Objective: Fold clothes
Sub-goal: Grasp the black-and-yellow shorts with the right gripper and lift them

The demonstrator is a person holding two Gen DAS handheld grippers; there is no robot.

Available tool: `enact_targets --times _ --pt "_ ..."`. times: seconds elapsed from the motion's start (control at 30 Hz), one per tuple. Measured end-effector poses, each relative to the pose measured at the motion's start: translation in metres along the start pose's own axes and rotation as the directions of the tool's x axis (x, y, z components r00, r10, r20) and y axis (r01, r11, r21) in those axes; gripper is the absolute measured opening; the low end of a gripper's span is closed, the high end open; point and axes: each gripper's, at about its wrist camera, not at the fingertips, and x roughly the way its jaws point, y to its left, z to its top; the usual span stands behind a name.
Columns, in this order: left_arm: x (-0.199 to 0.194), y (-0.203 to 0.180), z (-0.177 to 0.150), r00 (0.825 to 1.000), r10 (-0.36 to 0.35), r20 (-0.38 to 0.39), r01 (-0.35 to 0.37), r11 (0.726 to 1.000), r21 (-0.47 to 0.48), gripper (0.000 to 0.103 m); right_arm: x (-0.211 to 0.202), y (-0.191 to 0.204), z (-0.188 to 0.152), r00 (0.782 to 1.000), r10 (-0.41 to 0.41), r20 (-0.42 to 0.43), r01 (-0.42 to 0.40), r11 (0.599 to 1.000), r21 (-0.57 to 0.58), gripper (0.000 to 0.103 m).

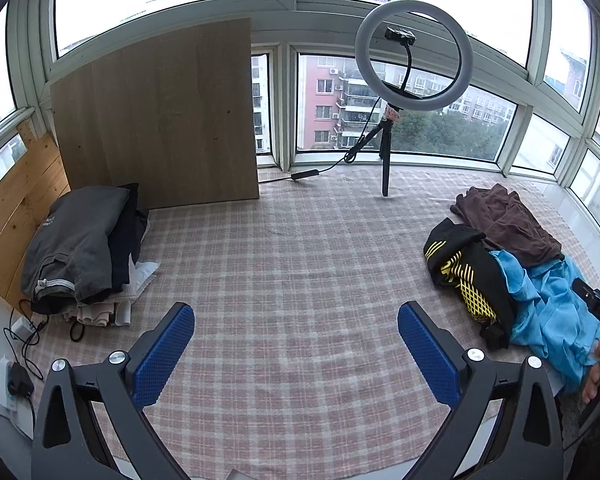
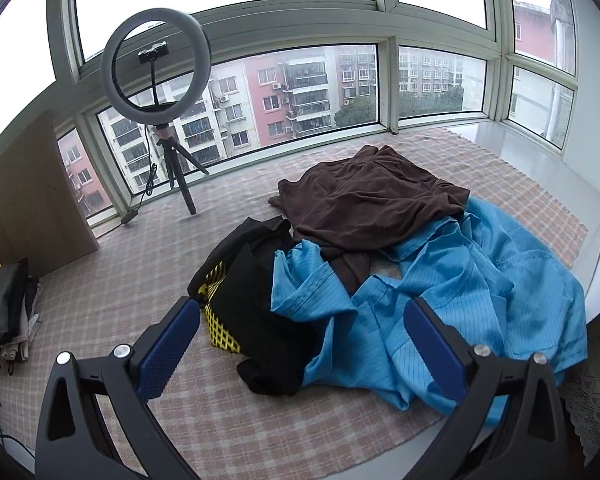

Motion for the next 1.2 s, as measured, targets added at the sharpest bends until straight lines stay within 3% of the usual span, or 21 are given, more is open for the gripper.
enact_targets --times 0.03,0.07,0.13,0.23,0.3,0.5,0.57,0.67,0.7,0.77,0.83,0.93,1.0,1.07,1.2 --pt "0.001 -0.005 0.003 1.000 0.016 0.001 -0.016 1.000 -0.001 0.102 0.010 -0.004 0.008 1.000 0.023 -0.011 -0.023 1.000 -0.015 0.093" --pt "0.001 -0.009 0.006 1.000 0.028 0.003 -0.028 1.000 -0.002 0.102 0.021 -0.004 0.014 0.998 0.053 -0.029 -0.054 0.998 -0.035 0.079" --pt "0.000 -0.014 0.008 0.999 0.042 0.001 -0.042 0.999 -0.006 0.102 0.045 0.005 0.023 0.988 0.129 -0.087 -0.136 0.987 -0.086 0.068" --pt "0.001 -0.019 0.009 0.998 0.066 -0.015 -0.067 0.998 -0.015 0.102 0.085 0.039 0.025 0.953 0.228 -0.199 -0.262 0.952 -0.161 0.068" --pt "0.002 -0.017 0.008 0.996 0.090 -0.024 -0.091 0.996 -0.023 0.102 0.113 0.065 0.021 0.935 0.239 -0.261 -0.300 0.928 -0.223 0.068" --pt "0.004 0.010 0.003 0.987 0.154 -0.054 -0.159 0.983 -0.087 0.102 0.198 0.120 0.002 0.907 0.082 -0.413 -0.272 0.863 -0.426 0.070" --pt "0.005 0.020 0.002 0.984 0.164 -0.062 -0.170 0.979 -0.109 0.102 0.220 0.126 -0.008 0.902 -0.019 -0.432 -0.226 0.831 -0.508 0.074" --pt "0.007 0.033 0.001 0.984 0.165 -0.063 -0.172 0.977 -0.123 0.102 0.234 0.124 -0.016 0.895 -0.108 -0.432 -0.185 0.793 -0.580 0.072" --pt "0.008 0.036 0.001 0.984 0.167 -0.061 -0.173 0.977 -0.124 0.102 0.232 0.121 -0.014 0.897 -0.096 -0.431 -0.192 0.795 -0.576 0.068" --pt "0.011 0.042 0.003 0.985 0.165 -0.059 -0.171 0.978 -0.122 0.102 0.223 0.114 -0.004 0.899 -0.057 -0.435 -0.208 0.817 -0.538 0.025" --pt "0.014 0.047 0.005 0.986 0.153 -0.058 -0.159 0.981 -0.115 0.102 0.213 0.106 0.009 0.899 -0.013 -0.439 -0.226 0.843 -0.488 0.017" --pt "0.018 0.055 0.008 0.990 0.131 -0.052 -0.135 0.986 -0.097 0.102 0.190 0.088 0.037 0.893 0.106 -0.438 -0.261 0.914 -0.311 0.013" --pt "0.017 0.062 0.010 0.991 0.124 -0.043 -0.128 0.988 -0.087 0.102 0.163 0.080 0.059 0.885 0.232 -0.404 -0.318 0.935 -0.160 0.011" --pt "0.015 0.073 0.012 0.992 0.121 -0.029 -0.123 0.989 -0.086 0.102 0.132 0.087 0.082 0.871 0.358 -0.336 -0.402 0.913 -0.068 0.009" --pt "0.007 0.099 0.015 0.992 0.128 -0.001 -0.127 0.986 -0.104 0.102 0.069 0.143 0.115 0.838 0.495 -0.229 -0.527 0.844 -0.103 0.009"
